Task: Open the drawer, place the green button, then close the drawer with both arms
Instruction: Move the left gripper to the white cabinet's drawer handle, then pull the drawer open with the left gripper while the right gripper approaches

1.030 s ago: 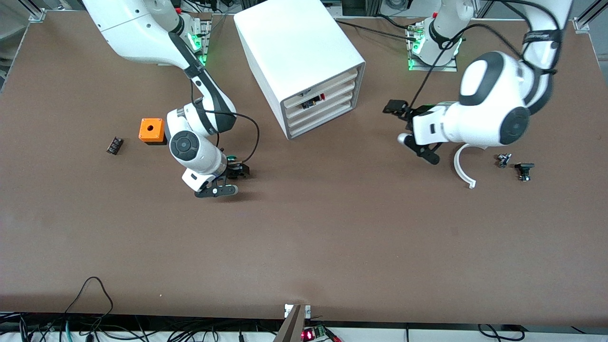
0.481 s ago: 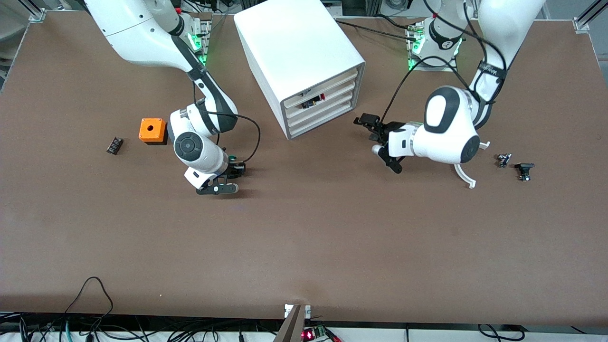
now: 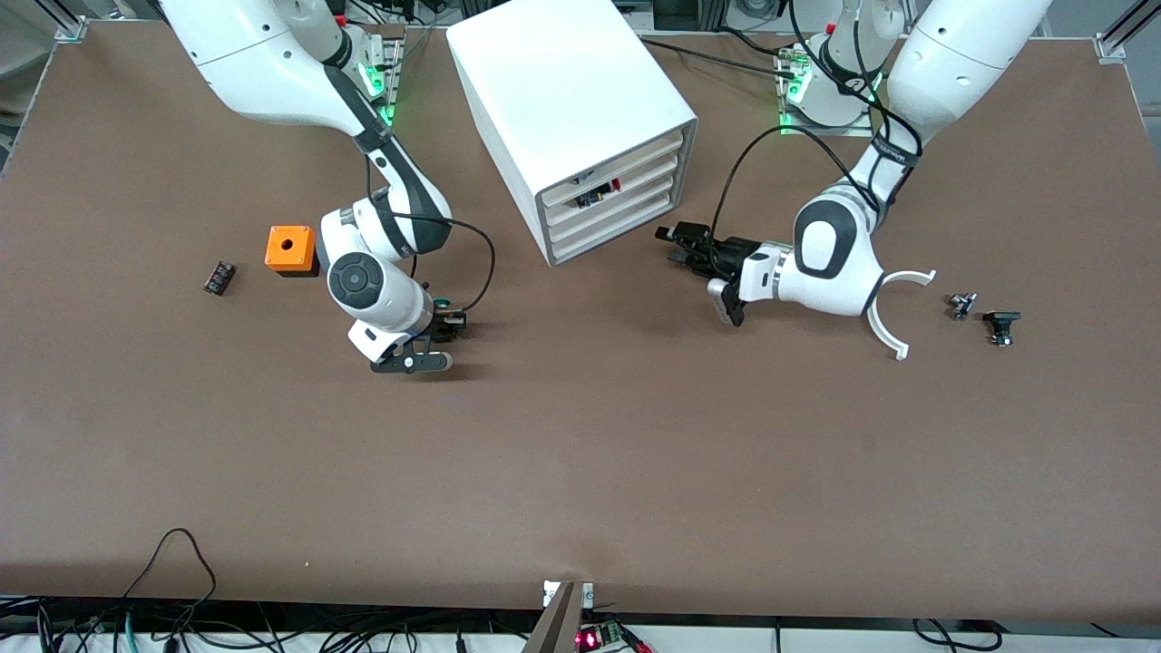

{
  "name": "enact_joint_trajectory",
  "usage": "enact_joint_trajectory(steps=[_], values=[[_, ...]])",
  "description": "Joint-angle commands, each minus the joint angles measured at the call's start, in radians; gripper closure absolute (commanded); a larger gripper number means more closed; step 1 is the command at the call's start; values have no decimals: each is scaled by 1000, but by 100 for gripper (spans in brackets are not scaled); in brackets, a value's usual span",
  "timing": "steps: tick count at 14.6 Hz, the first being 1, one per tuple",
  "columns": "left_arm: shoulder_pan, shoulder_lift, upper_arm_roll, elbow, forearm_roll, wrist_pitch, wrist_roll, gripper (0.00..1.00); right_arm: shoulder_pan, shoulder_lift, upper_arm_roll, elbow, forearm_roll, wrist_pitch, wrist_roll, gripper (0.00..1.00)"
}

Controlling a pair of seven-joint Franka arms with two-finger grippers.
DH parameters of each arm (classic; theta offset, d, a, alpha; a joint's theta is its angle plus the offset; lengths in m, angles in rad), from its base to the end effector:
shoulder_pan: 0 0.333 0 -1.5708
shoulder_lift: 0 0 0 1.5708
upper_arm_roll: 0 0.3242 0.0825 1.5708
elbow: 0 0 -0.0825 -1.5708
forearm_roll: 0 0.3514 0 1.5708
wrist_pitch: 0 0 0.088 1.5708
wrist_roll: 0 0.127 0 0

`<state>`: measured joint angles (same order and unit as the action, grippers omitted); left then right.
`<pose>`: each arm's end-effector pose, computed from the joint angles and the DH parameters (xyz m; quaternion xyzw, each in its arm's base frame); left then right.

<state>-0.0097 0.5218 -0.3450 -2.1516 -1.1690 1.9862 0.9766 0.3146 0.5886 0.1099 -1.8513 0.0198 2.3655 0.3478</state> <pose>0.4462 -0.2482 0.1924 0.8114 -0.1713 -0.1315 0.5431 0.5638 0.2511 0.2105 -0.9984 -0.0229 0.0471 0.0213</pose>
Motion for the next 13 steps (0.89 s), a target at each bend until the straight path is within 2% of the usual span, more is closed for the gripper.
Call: enact_joint_trajectory(steps=[1, 3, 7, 9, 11, 13], values=[[-1, 13, -28, -80, -148, 2, 184, 36, -6, -32, -4, 91, 12, -161, -1, 100], [-1, 47, -52, -93, -196, 2, 235, 36, -6, -32, -19, 174, 11, -271, 31, 100], [-1, 69, -71, -112, -239, -56, 241, 44, -6, -56, -38, 288, 11, -396, 48, 100], [-1, 78, -71, -116, -241, -69, 241, 67, -6, -73, -39, 340, 11, -437, 71, 100], [-1, 83, -69, -117, -241, -87, 241, 99, -5, -76, -39, 404, 11, -489, 105, 100], [7, 83, -69, -117, -241, -89, 241, 100, -3, -76, -39, 470, 12, -552, 152, 100]])
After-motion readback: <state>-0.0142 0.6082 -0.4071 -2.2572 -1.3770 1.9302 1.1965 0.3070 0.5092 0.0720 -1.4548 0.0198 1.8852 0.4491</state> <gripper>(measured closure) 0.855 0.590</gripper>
